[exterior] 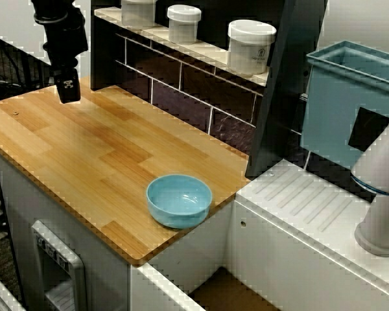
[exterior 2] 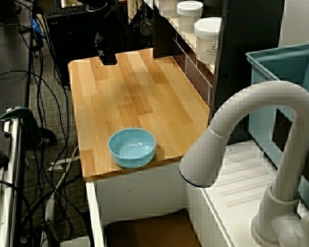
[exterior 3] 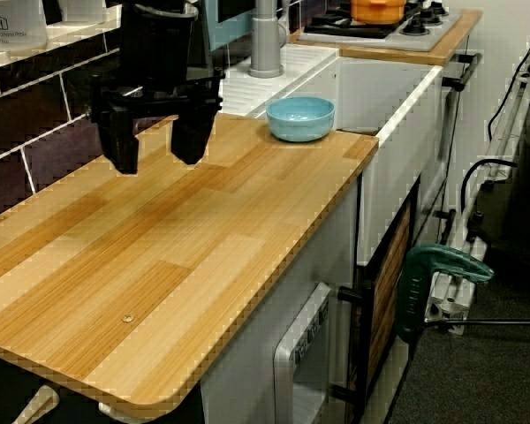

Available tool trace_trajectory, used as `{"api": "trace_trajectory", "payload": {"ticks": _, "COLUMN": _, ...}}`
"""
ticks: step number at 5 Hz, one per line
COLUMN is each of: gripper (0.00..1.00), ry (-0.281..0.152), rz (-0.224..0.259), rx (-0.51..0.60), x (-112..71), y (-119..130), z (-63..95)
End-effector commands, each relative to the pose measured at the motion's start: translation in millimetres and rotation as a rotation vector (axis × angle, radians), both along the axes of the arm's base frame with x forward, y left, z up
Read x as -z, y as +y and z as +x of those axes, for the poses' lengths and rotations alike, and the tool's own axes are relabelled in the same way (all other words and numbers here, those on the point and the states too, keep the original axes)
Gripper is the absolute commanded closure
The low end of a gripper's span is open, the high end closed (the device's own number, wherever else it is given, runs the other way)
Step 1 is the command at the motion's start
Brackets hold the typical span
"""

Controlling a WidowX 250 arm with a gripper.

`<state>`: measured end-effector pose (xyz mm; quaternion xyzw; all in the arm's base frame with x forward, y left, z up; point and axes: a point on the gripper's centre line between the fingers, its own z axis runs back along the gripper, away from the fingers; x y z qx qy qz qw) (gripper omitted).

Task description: Push into sink

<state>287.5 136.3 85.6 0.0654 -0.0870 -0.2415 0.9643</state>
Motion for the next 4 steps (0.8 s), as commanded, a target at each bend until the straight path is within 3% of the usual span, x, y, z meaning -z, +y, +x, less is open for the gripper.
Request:
{"api": "trace_trajectory", "payload": {"ticks": 1, "gripper": 0.0, "ry": -0.019, "rz": 0.022, "rx": 0.091, "x": -12.7, "y": -24, "z": 1.6}}
{"api": "trace_trajectory", "payload": {"ticks": 2, "gripper": 0.0, "ry": -0.014, "rz": 0.047, "rx": -0.039, "x": -5.3, "y": -40, "z": 0.7}}
{"api": "trace_trajectory", "payload": {"ticks": 3, "gripper": 0.0, "ry": -0.001, "rz": 0.057, "rx": -0.098, "x": 1.8, "y": -55, "z": -4.1}}
{"api": "trace_trajectory", "payload": {"ticks": 4, "gripper": 0.0, "ry": -0.009, "rz": 0.063, "rx": -0.016, "x": 1.0, "y": -73, "z": -13.4}}
